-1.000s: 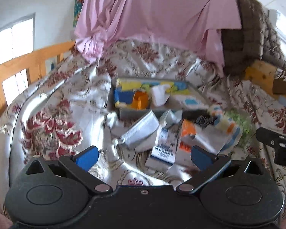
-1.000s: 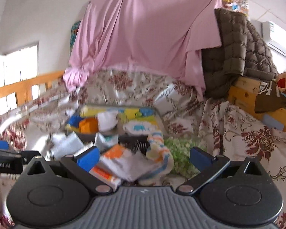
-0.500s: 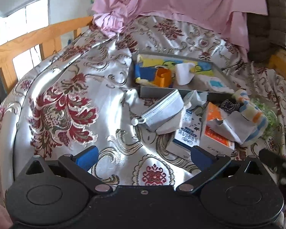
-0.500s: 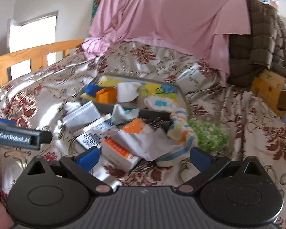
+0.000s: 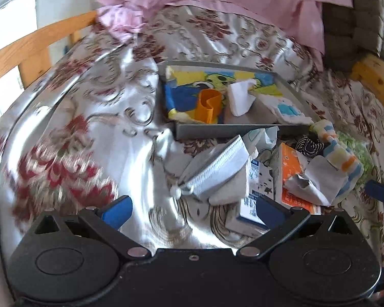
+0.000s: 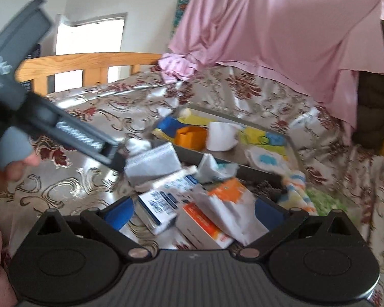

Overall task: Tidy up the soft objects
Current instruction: 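Lower the left tool onto the grey face mask and close it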

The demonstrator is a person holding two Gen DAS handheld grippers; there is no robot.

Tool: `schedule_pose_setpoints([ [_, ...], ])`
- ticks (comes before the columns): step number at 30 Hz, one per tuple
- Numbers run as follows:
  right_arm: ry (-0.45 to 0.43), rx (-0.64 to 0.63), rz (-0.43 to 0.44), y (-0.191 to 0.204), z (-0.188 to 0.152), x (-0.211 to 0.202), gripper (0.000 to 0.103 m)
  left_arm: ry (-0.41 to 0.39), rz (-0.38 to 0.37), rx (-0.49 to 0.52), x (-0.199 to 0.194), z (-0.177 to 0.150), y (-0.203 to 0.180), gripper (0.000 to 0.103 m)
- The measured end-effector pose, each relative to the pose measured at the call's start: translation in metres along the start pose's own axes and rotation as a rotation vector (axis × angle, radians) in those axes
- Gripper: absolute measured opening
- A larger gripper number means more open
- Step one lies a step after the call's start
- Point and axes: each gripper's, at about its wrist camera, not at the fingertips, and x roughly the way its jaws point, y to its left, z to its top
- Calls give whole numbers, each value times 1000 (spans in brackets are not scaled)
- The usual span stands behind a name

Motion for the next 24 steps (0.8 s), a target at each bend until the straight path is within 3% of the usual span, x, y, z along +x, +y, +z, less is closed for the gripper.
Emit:
schedule_pose_setpoints([
  [4, 11, -14, 55, 2, 2, 16, 103, -27, -28, 94, 17, 14, 3, 102],
  [8, 37, -26, 125, 5, 5, 34, 103, -63, -126, 142, 32, 25, 9, 102],
  [12, 50, -97, 126, 16, 5, 53, 103, -58, -219, 130, 46, 31, 15, 102],
  [16, 59, -131, 131, 25, 6, 71, 103, -74, -237, 176, 55, 33, 15, 102],
  [21, 65, -96, 136, 20, 12, 92, 102, -54, -271, 160, 74, 38, 21, 102],
  [24, 73, -73, 150, 16, 13, 99, 102, -21, -327, 138, 85, 39, 29, 93],
])
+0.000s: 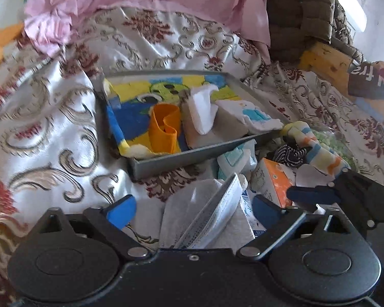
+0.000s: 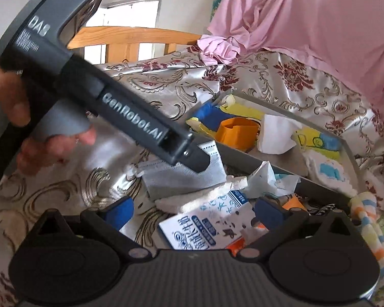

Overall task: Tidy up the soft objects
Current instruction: 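Lower the left tool onto the grey face mask and close it, then grasp the white wipe with the right tool while the left lifts the mask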

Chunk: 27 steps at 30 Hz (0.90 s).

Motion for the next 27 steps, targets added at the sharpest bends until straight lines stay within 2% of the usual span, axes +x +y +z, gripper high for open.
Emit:
schedule_pose_setpoints([
  [9, 50, -22, 33, -2, 2, 15, 102, 46, -184, -120, 15, -4, 25, 66],
  [12, 61, -12, 38, -3, 2, 19, 102, 75, -217, -140, 20, -6, 27, 51],
  [14, 66, -12, 36, -3, 2, 20, 102, 87, -200, -136, 23, -6, 26, 39],
  [20, 80, -6, 46, -2, 3, 25, 101, 53, -170, -190, 14, 2, 34, 20],
  [24, 98, 20, 52, -3, 7, 30, 100, 17, -139, -229, 9, 6, 40, 18],
  [27, 112, 44, 63, -6, 10, 36, 98, 25, -76, -233, 10, 5, 43, 16],
])
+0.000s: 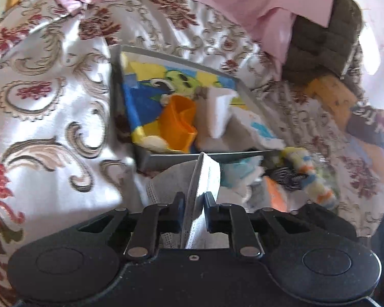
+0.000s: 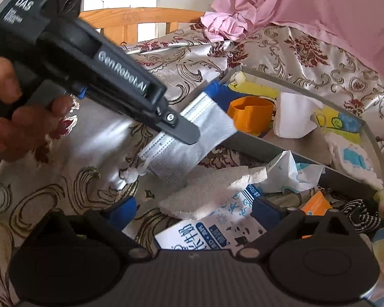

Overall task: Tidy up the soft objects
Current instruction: 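Grasp the white wipe with the right tool while the left lifts the mask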

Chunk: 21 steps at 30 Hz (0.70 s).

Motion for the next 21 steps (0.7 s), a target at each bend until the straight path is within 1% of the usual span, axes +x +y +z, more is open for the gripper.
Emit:
schedule_pose_setpoints([
  [2, 7, 13, 2, -2, 2, 4, 94, -11, 40, -9, 0, 1, 3, 16],
  [3, 10, 20, 1, -3, 3, 6, 94, -20, 46, -15, -2, 2, 6, 16],
  [7, -7, 87, 5, -11, 8, 11, 94, -54, 48, -40, -7, 5, 13, 16],
  [9, -17, 107, 9, -14, 11, 14, 91, -60, 46, -52, -7, 5, 15, 16],
  [11, -28, 99, -1, -14, 13, 16, 84, -64, 48, -56, -6, 5, 16, 16],
  [13, -38, 82, -2, -12, 15, 17, 80, -67, 47, -60, -6, 5, 16, 16],
  [15, -44, 65, 8, -8, 16, 17, 71, -70, 46, -62, -6, 5, 16, 16],
  [16, -35, 59, 17, -5, 16, 17, 64, -73, 46, -63, -6, 5, 17, 16],
  [18, -28, 47, 25, -2, 15, 18, 61, -74, 44, -69, -7, 5, 18, 16],
  [19, -27, 42, 22, -1, 14, 18, 57, -75, 44, -71, -7, 5, 18, 16],
  [20, -27, 42, 15, 0, 13, 18, 48, -76, 43, -71, -7, 5, 18, 16],
  [21, -26, 47, 9, -1, 13, 18, 45, -77, 41, -72, -7, 5, 18, 16],
])
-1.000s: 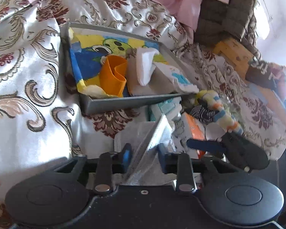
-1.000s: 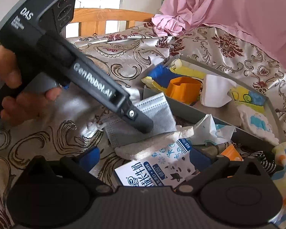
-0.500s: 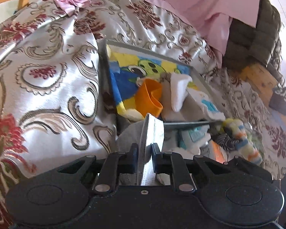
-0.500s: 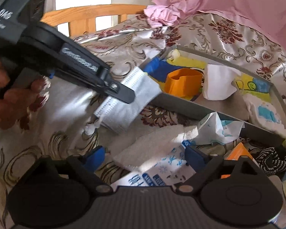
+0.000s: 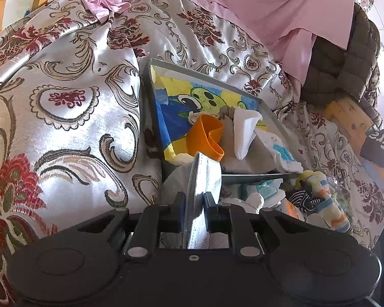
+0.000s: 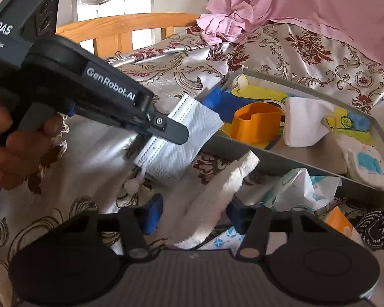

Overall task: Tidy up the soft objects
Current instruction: 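Grasp the white wipe with the right tool while the left lifts the mask, then carry the mask and white wipe over the painted tray with both tools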

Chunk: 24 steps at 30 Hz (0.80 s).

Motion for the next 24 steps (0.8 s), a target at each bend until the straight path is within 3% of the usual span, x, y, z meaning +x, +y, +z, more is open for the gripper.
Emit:
schedule_pose_setpoints([
  [5, -6, 71, -38, -8, 2, -2, 26, -7, -5, 1, -2, -1, -2, 16],
  [8, -6, 90, -43, -9, 2, -5, 21, -16, 5, 15, -6, -3, -6, 16],
  [17, -56, 92, -53, 0, 2, -26, 16, -60, 17, 66, -21, -10, -27, 16],
  [24, -116, 119, -98, -4, 5, -59, 13, -105, 40, 51, -42, -17, -33, 15],
])
